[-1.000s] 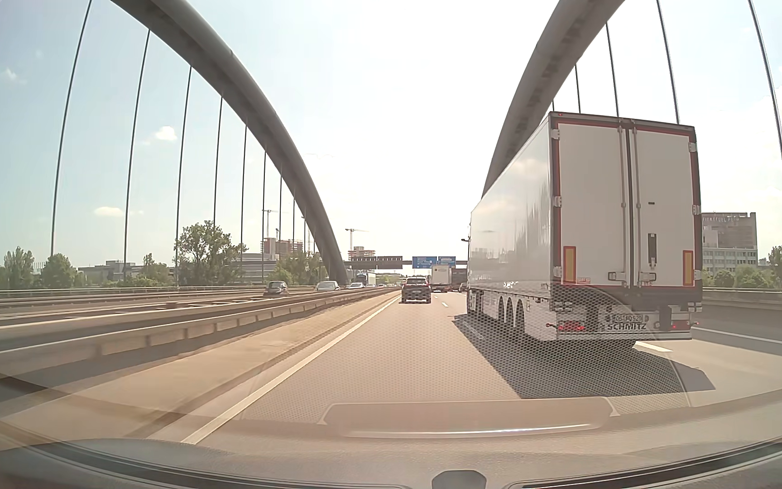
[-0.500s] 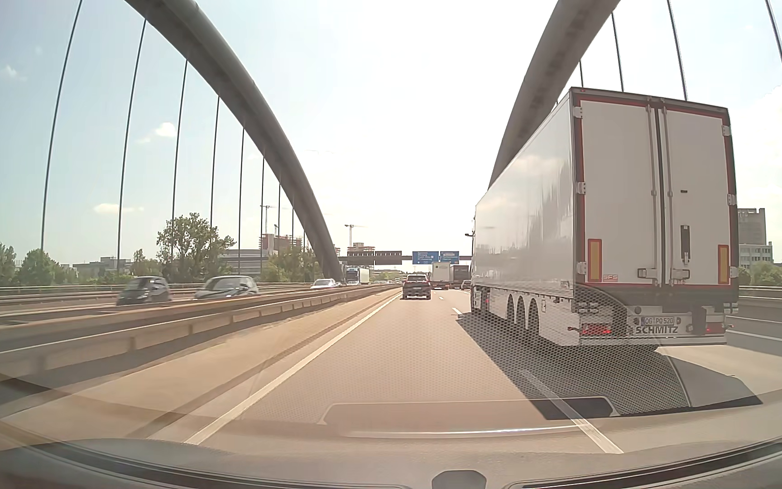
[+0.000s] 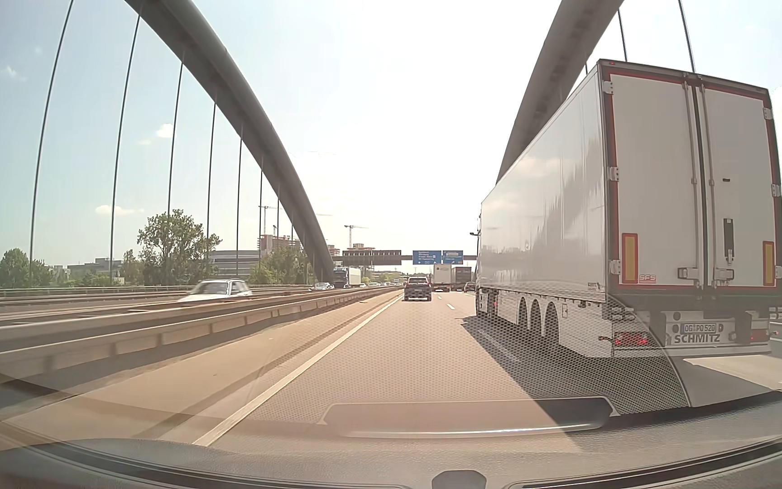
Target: Follow the waypoints while adhering to traffic rules and regulations
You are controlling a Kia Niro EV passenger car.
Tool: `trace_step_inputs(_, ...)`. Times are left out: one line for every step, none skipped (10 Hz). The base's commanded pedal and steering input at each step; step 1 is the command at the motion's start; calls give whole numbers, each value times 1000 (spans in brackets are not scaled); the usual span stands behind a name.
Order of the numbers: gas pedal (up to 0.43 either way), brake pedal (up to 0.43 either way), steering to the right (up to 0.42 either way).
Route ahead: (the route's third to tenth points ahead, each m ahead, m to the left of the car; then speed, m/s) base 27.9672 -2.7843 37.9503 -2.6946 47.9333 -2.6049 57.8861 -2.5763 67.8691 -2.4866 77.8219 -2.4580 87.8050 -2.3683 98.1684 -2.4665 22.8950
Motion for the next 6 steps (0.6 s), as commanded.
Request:
trace_step_inputs(280,30,0)
trace_step_inputs(280,30,0)
trace_step_inputs(280,30,1)
trace_step_inputs(280,30,1)
trace_step_inputs(280,30,1)
trace_step_inputs(280,30,1)
